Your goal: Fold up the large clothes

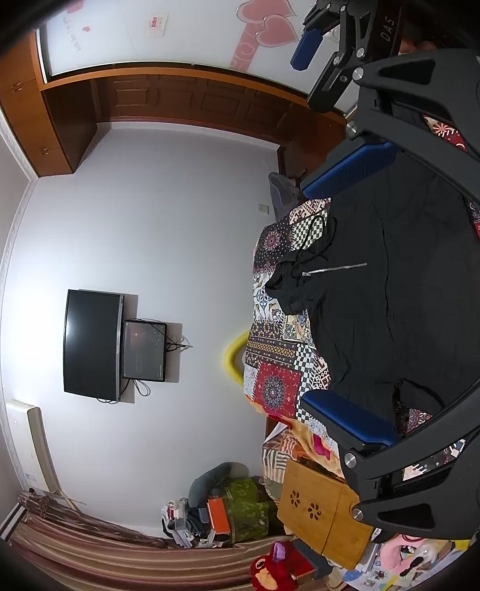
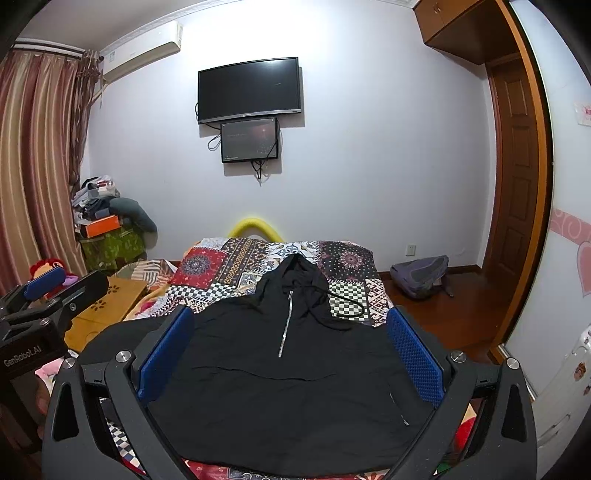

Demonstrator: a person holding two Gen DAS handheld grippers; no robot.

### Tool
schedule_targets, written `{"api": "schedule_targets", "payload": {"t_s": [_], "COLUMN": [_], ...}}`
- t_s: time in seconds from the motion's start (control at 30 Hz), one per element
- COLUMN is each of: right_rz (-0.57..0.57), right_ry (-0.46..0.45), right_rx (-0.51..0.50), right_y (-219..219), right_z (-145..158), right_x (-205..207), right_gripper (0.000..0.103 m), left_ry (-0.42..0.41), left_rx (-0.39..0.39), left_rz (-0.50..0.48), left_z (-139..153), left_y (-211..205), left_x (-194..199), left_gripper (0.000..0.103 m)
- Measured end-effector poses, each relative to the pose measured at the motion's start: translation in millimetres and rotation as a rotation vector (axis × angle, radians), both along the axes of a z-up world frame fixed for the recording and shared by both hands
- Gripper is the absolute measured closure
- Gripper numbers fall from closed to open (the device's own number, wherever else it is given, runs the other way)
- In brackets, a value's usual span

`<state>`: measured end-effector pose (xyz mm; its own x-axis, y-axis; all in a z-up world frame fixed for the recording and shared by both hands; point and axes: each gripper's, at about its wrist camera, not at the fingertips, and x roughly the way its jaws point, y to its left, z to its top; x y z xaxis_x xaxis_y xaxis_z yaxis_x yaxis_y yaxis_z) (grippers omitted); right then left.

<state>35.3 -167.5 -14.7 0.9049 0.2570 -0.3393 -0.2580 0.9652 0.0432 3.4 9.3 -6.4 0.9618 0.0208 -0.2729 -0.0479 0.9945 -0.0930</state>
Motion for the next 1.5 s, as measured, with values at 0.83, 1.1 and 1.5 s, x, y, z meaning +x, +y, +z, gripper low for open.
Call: {"api": "schedule_targets", "payload": {"t_s": [0.83,1.1,1.5], "right_rz": [-0.001,-0.001,-0.007], "right_ry": [0.002,0.007,0.016], "right_rx": [0.007,0.009,0.02], "right_y": [-4.8,-5.2,-6.7], "right_z": [2.8,3.2,3.7], "right_x": [-0.7,-0.1,0.4], "right_gripper": [0.0,0.0,0.0], "left_ry": [0.006,0.008,0.009], "left_rx": [0.006,0.004,0.009], "left_rz": [-0.008,-0.006,-0.002], "left_z": [2.5,1.5,-1.4], "left_y": [-2.3,-1.7,-1.1], "left_x": [0.5,0.6,0.7], "left_gripper": [0.0,0.0,0.0]}}
